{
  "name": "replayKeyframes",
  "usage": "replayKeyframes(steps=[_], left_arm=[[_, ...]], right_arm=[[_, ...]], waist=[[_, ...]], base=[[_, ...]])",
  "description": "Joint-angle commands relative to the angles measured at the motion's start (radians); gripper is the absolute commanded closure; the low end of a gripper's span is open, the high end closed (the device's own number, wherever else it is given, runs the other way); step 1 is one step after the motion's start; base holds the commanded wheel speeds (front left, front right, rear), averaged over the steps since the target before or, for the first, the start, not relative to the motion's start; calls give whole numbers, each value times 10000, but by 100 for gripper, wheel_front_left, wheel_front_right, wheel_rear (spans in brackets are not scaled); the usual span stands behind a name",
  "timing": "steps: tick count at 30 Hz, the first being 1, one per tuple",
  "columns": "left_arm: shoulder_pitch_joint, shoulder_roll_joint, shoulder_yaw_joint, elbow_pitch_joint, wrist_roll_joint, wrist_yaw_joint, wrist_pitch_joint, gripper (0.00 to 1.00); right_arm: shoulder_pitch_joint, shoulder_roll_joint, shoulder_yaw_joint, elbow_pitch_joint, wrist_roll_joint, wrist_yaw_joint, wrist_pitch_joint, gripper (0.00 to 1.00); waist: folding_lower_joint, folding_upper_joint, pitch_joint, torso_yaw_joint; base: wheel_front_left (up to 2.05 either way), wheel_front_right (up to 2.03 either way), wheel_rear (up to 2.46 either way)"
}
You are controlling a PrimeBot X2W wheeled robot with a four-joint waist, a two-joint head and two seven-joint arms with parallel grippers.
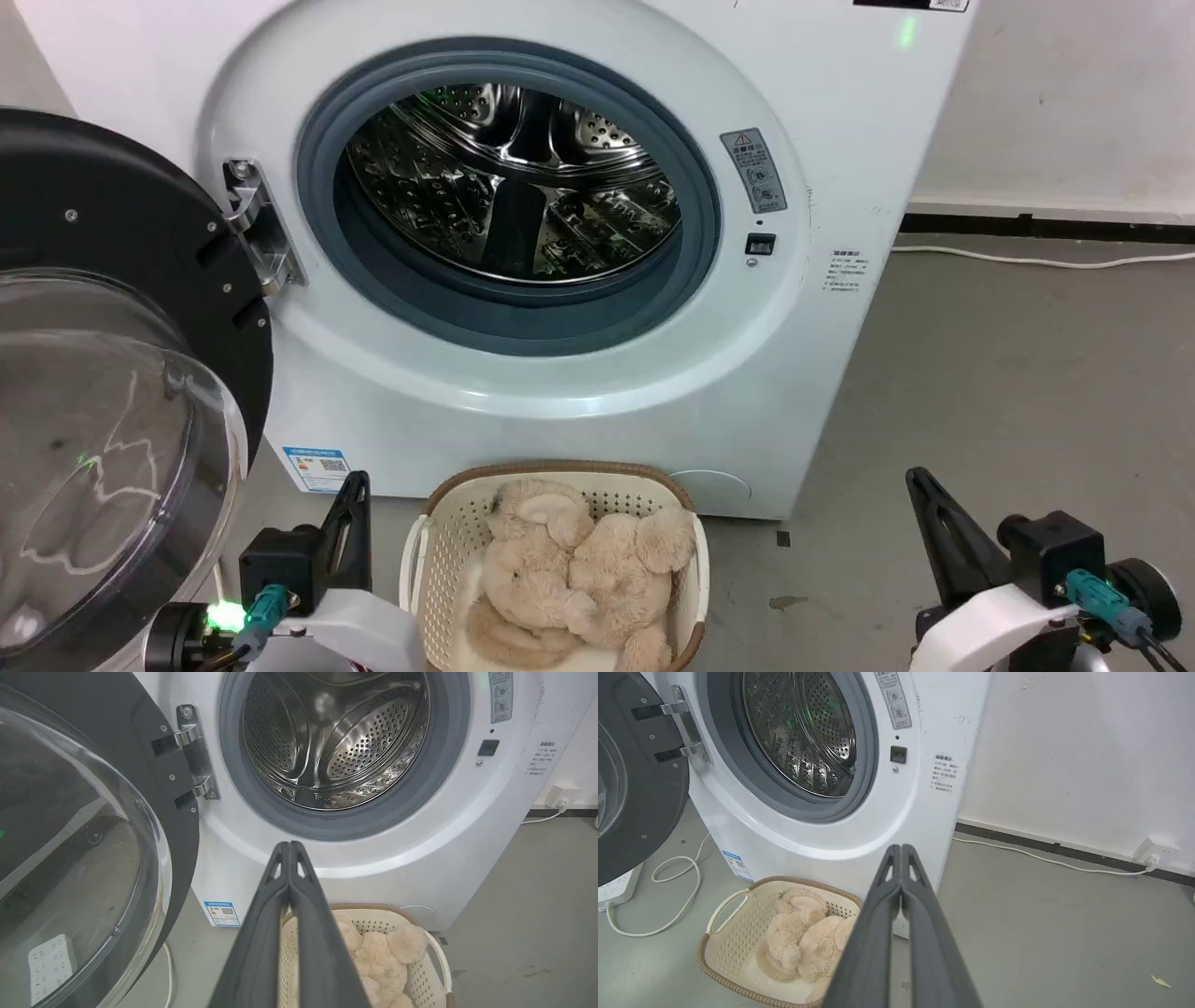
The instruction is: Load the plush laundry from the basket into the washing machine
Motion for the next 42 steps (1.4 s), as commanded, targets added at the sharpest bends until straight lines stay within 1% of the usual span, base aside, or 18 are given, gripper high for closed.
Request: replayKeyframes(steps=[1,33,34,42], left_arm=[[-147,-1,11,-49,28,28,3,100],[-147,-1,11,-49,28,28,3,100],[2,0,-5,2,-1,-2,-2,0],[15,0,-104,3,-20,11,-102,0]], right_arm=[[-120,-1,-14,-43,-51,6,3,100],[-120,-1,-14,-43,-51,6,3,100],[1,0,3,2,4,0,-2,0],[52,0,-52,-11,138,0,-102,0]], waist=[[0,0,0,0],[0,0,0,0],[0,0,0,0],[0,0,27,0]], base=[[0,0,0],[0,0,0],[0,0,0],[0,0,0]])
